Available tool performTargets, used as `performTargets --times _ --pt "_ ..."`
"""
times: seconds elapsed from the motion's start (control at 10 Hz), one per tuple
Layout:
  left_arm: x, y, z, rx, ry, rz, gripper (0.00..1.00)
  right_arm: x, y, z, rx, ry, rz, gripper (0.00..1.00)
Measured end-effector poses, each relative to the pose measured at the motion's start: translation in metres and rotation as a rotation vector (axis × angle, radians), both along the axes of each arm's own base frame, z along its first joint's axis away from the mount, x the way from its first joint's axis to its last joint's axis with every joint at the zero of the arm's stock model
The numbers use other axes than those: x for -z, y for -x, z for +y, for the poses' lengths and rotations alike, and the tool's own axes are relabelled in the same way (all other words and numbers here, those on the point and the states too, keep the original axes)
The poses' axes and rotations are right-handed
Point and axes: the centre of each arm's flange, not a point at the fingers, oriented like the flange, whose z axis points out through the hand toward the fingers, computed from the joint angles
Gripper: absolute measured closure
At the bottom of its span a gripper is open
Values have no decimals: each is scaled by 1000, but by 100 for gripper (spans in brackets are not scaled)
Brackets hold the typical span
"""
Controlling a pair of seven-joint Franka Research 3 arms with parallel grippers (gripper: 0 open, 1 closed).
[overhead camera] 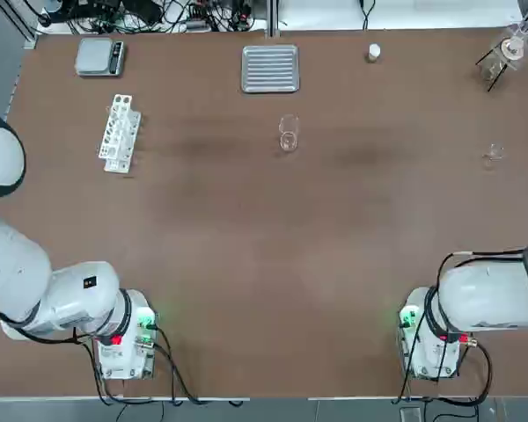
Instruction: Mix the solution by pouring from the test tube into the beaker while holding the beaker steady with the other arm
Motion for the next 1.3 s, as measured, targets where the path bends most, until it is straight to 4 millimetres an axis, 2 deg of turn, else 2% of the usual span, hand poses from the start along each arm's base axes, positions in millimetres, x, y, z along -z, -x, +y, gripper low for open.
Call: performTargets --times 0.4,0.6,0.8,1.0,1.3 --pt "2 -1 2 20 0 2 0 0 0 0 0 0 0 0" --pt "4 -2 9 102 -1 4 0 2 0 0 -1 0 4 0" --pt "4 -1 34 195 6 0 0 12 -1 4 -31 1 24 0" --pt "4 3 67 250 64 -18 0 24 -4 14 -116 4 45 0" --pt "5 9 107 415 132 -62 0 55 -25 32 -339 -47 35 0"
